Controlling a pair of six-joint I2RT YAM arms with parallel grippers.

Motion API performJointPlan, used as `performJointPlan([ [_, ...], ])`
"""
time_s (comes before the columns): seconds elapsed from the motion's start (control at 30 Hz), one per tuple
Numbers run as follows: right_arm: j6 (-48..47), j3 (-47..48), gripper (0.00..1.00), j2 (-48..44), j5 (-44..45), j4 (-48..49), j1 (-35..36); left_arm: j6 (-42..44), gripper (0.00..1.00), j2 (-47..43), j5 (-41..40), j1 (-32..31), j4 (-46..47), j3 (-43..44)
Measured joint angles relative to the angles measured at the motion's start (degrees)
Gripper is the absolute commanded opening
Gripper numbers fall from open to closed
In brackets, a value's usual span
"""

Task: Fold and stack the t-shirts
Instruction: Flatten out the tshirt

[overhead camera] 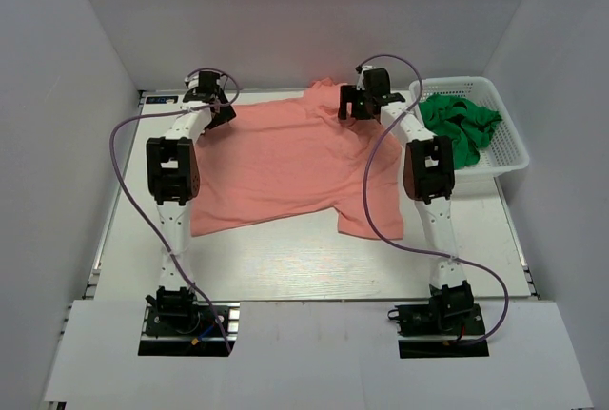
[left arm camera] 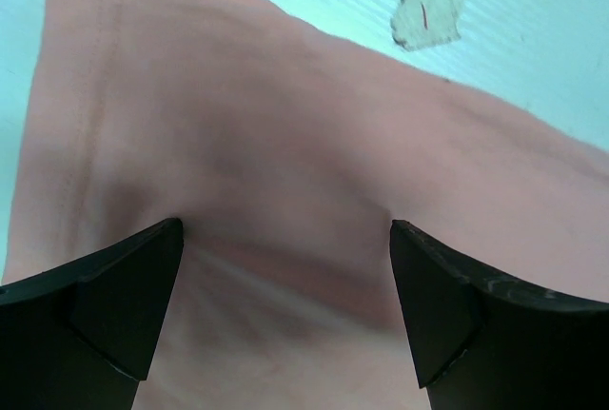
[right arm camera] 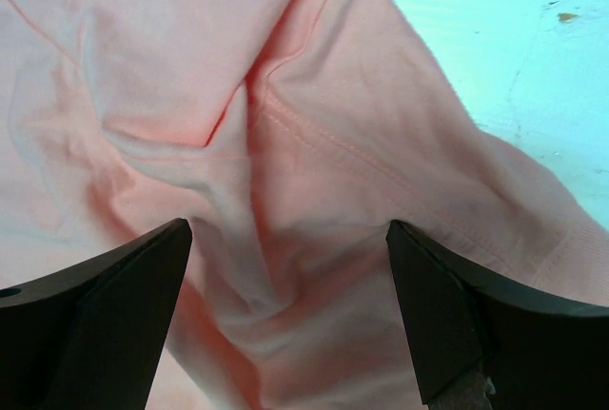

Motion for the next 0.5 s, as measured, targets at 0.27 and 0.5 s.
performJointPlan([
  [0.27, 4.7, 0.0, 0.90, 1.6, -4.7, 7.8, -2.2, -2.8, 1.00, 1.2, 2.0, 2.8, 0.1, 2.3],
  [0.5, 9.8, -0.8, 0.90, 2.7, -5.1, 14.2, -3.9, -4.7, 1.00, 1.1, 1.5, 3.0, 0.2, 2.2],
])
